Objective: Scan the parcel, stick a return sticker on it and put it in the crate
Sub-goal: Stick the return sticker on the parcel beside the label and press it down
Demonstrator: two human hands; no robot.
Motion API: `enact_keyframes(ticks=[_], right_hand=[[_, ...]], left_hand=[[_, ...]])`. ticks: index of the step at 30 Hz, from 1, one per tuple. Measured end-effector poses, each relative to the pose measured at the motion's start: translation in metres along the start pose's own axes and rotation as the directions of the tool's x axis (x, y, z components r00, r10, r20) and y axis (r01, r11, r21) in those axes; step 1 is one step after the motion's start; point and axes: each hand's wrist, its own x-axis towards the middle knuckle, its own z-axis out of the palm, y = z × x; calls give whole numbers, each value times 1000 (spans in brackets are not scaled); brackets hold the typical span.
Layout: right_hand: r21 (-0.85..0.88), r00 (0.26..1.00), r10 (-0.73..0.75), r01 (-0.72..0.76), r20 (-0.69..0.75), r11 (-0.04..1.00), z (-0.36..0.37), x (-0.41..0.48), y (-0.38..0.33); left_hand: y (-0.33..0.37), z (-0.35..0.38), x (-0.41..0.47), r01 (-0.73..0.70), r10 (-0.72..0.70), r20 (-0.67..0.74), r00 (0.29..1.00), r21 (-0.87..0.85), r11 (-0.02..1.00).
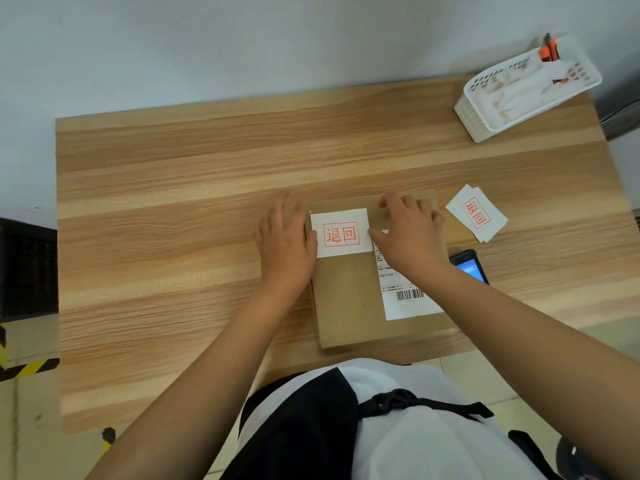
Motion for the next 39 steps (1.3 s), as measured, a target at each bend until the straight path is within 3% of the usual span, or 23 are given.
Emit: enact_keyframes(ticks=[2, 4, 8, 17, 32, 39], right_hand=[[-71, 989, -142, 138, -43, 988, 8, -3, 14], [-186, 968, -252, 248, 3, 951, 17, -6, 21], [-200, 934, -340, 356, 113, 913, 31, -7, 17], [-198, 956, -257, 282, 141, 939, 41, -5, 38], [-138, 943, -243, 279, 229, 950, 38, -1, 45], [-138, 952, -263, 285, 159, 948, 35, -5, 40]], left_hand=[[-8, 2, -4, -152, 147, 58, 987, 76, 985], [-13, 3, -6, -272, 243, 171, 955, 175, 946], [-12, 8, -6, -377, 272, 341, 900, 297, 877], [-36, 2, -1, -339, 184, 377, 908, 401, 851], [-42, 3, -11, -315, 163, 392, 905, 359, 879], [-22, -5, -10, -248, 109, 369, 923, 356, 901]])
